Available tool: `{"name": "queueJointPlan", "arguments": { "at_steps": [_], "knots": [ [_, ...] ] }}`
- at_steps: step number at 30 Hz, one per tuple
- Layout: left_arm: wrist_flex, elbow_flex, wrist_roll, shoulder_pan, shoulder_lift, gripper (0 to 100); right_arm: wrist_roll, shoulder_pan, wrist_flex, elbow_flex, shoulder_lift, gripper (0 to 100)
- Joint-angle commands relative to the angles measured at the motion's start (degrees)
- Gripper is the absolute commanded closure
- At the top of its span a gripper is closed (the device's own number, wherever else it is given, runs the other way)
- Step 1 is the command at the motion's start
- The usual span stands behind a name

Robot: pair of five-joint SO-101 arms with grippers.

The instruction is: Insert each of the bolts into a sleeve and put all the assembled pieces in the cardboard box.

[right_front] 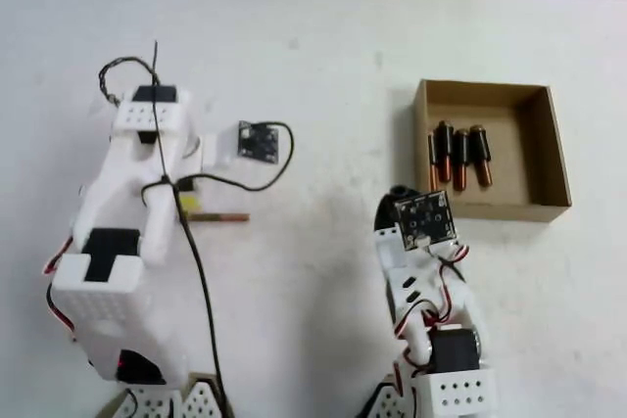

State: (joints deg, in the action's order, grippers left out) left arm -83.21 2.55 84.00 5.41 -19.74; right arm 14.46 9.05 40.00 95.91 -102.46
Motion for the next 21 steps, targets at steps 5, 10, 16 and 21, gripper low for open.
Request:
{"name": "queueJointPlan", "arguments": {
  "at_steps": [5,10,16,21],
  "knots": [
    [-15.38,-15.47,-15.21,-2.15,0.48,87,0.09,-0.75,-1.36,0.26,-0.84,98.1],
    [-18.64,-17.41,-29.80,-6.90,0.48,87,0.09,-0.84,-1.36,0.26,-0.84,98.1],
    [-18.64,-17.23,-59.87,-11.65,0.40,87,0.09,-0.84,-1.19,0.35,-0.84,98.1],
    [-18.73,-17.41,-85.27,-10.95,0.40,87,0.09,-0.92,-1.19,0.35,-0.84,98.1]
  ]
}}
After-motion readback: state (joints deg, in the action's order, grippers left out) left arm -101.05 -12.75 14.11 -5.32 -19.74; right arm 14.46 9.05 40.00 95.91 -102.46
